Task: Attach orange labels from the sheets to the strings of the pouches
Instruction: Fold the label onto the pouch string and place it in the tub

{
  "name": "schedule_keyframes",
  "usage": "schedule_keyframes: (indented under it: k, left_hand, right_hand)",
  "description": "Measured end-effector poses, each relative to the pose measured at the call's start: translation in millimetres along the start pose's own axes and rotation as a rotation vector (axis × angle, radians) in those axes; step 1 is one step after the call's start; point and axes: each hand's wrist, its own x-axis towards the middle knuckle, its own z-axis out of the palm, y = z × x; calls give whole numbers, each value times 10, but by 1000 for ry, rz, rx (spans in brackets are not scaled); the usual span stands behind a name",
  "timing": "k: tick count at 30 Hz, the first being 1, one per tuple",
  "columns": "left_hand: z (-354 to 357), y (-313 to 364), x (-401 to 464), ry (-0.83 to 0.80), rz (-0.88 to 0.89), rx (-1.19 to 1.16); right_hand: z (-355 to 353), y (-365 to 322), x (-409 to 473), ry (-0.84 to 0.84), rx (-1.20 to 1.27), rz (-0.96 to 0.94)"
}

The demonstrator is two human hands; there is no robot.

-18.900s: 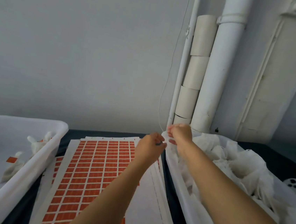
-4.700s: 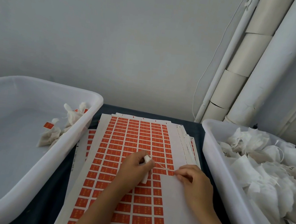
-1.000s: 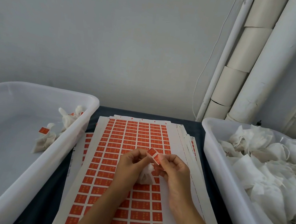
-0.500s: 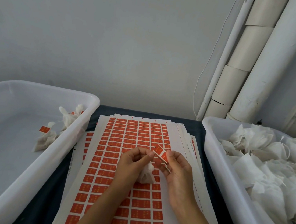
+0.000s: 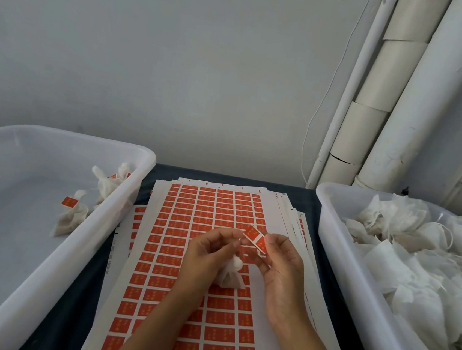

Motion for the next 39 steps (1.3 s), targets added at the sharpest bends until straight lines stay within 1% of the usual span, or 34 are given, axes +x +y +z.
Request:
schedule_keyframes:
  k: [5, 10, 15, 18, 29, 39]
  left_hand:
    - [4, 11, -7, -37, -6, 11]
    - [-1, 30, -17, -86, -5, -1]
    - [-24, 24, -26, -204, 27, 42]
    - [-23, 10, -23, -233, 40, 44]
    - [-20, -5, -14, -253, 27, 67]
    - [-22, -5, -6, -251, 16, 69]
  right_hand:
    - [-85, -50, 58, -23, -59, -53]
    - [-142, -81, 112, -106, -162, -35]
    - [-121, -60, 112, -77, -311, -91]
    - [-113, -66, 106, -49, -354, -100]
    - [-103, -74, 107, -29, -448, -137]
    - [-109, -71, 111, -20, -470, -151]
